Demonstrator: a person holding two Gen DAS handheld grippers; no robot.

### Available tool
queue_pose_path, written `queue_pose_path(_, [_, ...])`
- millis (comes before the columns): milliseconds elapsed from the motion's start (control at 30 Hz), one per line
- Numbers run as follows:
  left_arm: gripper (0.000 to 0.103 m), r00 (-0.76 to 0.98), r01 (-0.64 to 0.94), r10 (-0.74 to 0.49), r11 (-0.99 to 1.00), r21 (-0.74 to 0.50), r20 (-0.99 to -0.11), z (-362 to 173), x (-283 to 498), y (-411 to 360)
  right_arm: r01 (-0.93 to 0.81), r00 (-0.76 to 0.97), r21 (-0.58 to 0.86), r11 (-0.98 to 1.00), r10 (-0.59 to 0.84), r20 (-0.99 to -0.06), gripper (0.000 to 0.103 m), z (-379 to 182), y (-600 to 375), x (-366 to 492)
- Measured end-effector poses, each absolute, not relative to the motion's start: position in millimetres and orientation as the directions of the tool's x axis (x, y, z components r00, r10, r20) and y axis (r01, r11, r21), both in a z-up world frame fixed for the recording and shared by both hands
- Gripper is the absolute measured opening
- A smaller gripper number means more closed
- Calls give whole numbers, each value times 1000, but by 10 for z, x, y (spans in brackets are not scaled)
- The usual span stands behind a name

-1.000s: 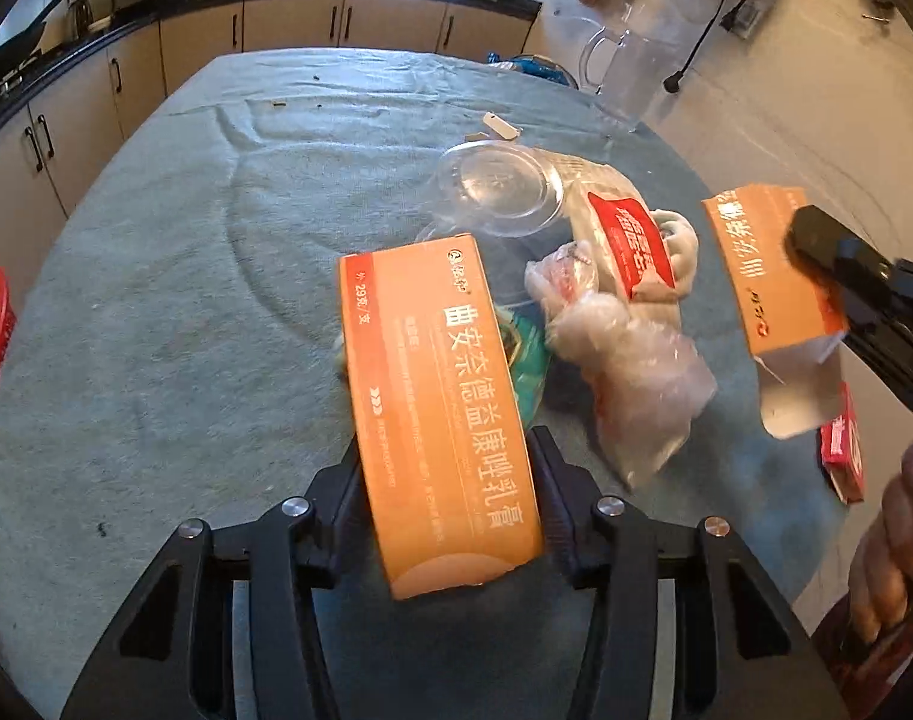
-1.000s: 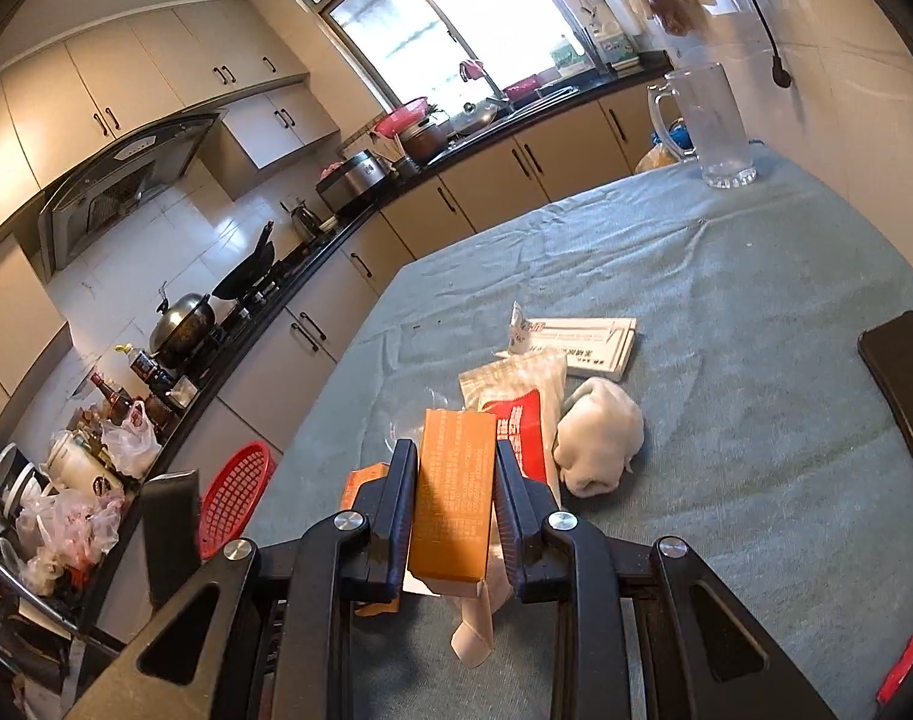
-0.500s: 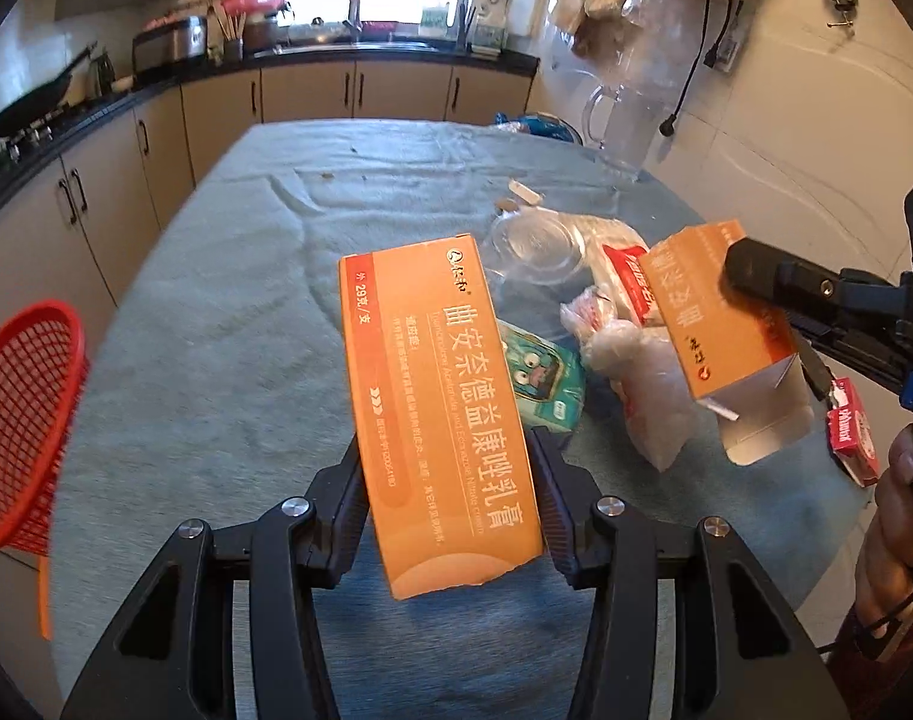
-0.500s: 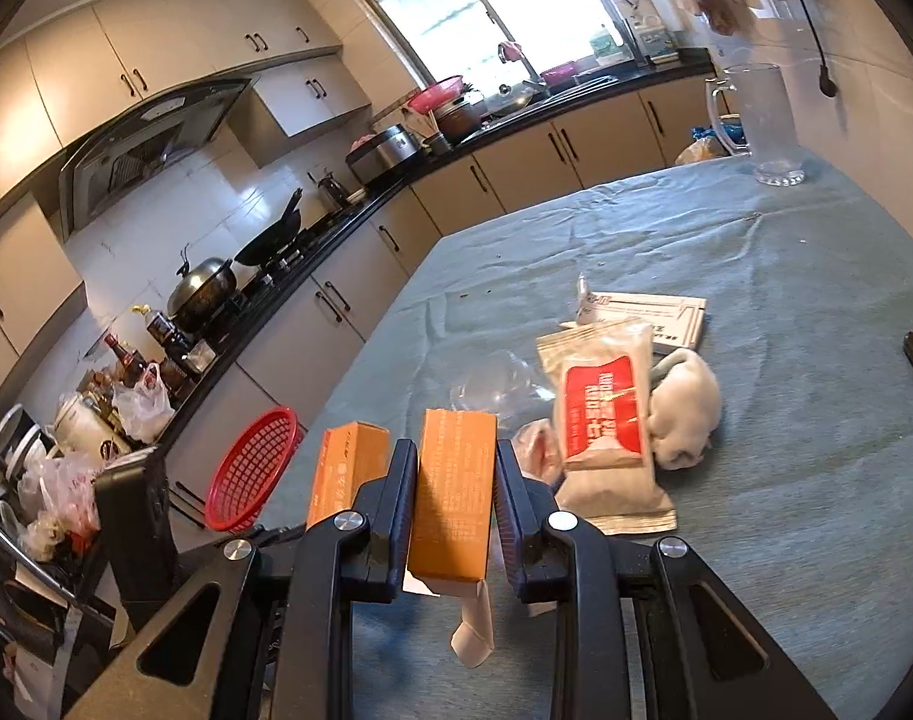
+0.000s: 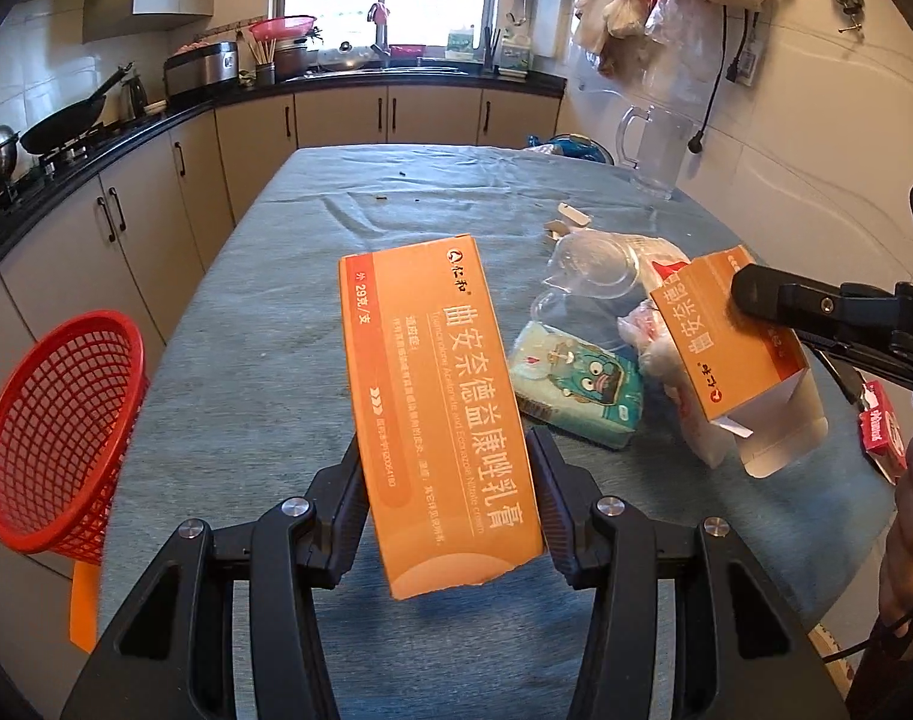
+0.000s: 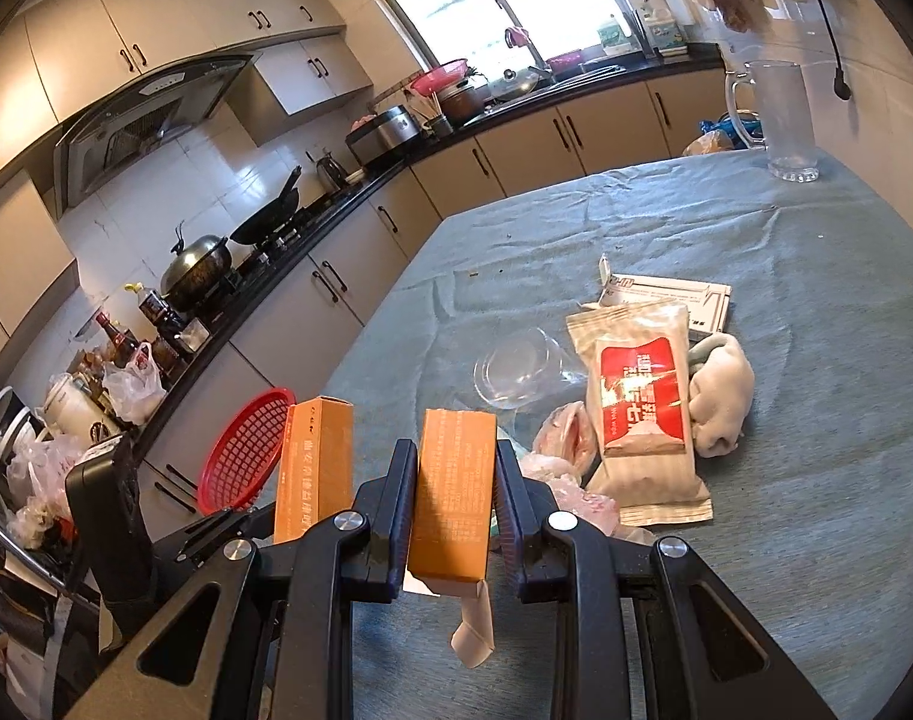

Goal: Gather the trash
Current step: 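Grasp the long orange ointment box with the left tool while the right tool holds its box, then carry both orange boxes over the red basket and open both tools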

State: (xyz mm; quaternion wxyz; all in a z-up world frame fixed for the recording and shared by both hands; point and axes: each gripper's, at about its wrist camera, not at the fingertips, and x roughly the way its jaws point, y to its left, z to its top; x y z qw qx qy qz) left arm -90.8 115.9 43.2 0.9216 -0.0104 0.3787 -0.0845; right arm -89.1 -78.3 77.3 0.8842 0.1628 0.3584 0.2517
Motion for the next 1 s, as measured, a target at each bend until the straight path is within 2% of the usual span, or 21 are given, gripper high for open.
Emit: queue_pose_path(1000, [49, 746, 51, -120, 991, -123, -656, 517, -1044, 1747, -374, 574, 420, 827, 562, -595, 27, 805, -271, -788])
